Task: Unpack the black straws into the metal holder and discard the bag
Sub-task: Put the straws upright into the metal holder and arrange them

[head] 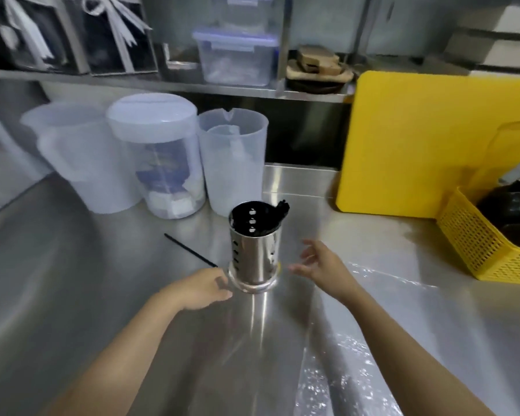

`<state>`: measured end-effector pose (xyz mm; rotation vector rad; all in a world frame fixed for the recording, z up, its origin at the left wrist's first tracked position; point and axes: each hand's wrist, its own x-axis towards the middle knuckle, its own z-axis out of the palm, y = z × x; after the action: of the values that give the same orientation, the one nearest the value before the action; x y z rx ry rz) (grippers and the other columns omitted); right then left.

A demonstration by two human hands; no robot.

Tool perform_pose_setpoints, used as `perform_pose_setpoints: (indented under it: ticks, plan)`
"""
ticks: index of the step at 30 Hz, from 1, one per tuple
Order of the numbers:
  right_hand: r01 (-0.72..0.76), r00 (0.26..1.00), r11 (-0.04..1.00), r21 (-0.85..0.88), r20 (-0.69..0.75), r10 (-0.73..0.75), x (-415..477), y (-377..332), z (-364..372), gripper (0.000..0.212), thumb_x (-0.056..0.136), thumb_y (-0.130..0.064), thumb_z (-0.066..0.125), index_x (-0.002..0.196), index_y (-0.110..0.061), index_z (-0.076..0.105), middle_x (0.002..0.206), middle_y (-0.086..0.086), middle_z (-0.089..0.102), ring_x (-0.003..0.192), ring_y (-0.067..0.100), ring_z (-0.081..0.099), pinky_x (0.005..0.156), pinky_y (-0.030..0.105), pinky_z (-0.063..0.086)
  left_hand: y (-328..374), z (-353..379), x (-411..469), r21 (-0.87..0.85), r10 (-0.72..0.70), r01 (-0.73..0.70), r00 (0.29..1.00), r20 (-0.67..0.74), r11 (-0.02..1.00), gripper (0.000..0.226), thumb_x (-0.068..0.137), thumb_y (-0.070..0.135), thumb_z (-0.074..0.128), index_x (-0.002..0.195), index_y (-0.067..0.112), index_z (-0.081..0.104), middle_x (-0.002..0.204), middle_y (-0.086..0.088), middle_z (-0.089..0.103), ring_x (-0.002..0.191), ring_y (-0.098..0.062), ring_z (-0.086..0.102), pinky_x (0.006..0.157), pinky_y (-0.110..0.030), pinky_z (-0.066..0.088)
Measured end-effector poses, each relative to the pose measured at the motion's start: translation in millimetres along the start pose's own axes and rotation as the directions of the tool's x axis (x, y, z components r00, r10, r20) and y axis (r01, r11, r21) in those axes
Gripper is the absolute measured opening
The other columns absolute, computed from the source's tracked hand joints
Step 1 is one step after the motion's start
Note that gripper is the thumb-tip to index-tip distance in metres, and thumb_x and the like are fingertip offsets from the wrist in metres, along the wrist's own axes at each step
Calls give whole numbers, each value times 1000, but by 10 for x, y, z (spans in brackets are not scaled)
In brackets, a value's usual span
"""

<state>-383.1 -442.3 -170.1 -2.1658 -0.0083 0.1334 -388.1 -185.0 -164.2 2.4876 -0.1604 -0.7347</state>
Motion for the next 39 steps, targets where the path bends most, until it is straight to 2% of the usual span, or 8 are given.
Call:
perform_pose_setpoints:
  ticks: [4,8,11,16,21,27,33,39]
  plan:
    - [45,997,986,157,48,-53,118,-79,340,98,62,-24,84,140,-23,25,125,1,45,114,12,46,97,27,39,-374,-130,46,60,-42,64,946,-320,996,28,91,32,51,117,21,53,112,-1,61,101,-20,59,86,-33,48]
    - [157,987,954,254,4,-164,221,-133,549,102,53,-21,85,134,-28,24,122,-11,48,111,-13,44,94,6,33,-554,-115,183,276,135,-5,880,-455,961,34,91,20,49,125,19,50,123,-1,58,111,-23,53,91,-36,44]
    - [176,984,942,286,-56,-167,293,-89,668,104,51,-30,87,134,-33,23,118,-1,52,111,12,54,100,32,42,-647,-106,314,361,235,-53,845,-481,931,49,82,-3,50,127,17,53,128,-1,58,117,-26,52,98,-34,40]
    - [159,987,929,335,-56,-149,350,9,741,110,49,-46,87,135,-43,18,119,-8,49,113,25,57,103,47,42,-776,-102,586,677,435,-63,809,-395,733,74,26,0,83,97,18,73,94,2,75,88,-16,71,76,-31,57]
    - [95,995,939,331,-39,-87,383,57,763,97,50,-45,87,126,-31,29,101,12,57,101,33,62,99,51,44,-883,-130,828,881,469,-49,860,-203,471,45,40,11,83,83,15,70,64,1,65,60,-18,64,71,-28,54]
    - [109,994,948,299,-20,-108,352,-23,718,68,65,-3,80,110,-27,35,99,29,55,84,5,67,74,11,47,-813,-202,837,967,581,-56,807,-102,248,20,48,7,76,62,17,66,53,1,58,50,-20,54,67,-31,54]
    - [117,993,953,279,-15,-118,340,-49,692,66,64,-8,82,105,-36,37,98,24,57,87,5,67,82,22,47,-882,-367,820,832,524,51,755,-395,553,43,31,3,80,70,13,63,55,-3,56,46,-25,56,50,-29,48]
    - [102,994,959,263,0,-106,312,-82,676,62,67,-4,79,102,-30,36,96,22,60,81,-6,63,84,13,42,-315,-949,534,185,228,-142,422,-877,972,11,82,6,56,91,1,60,84,-18,64,73,-37,62,60,-41,47]
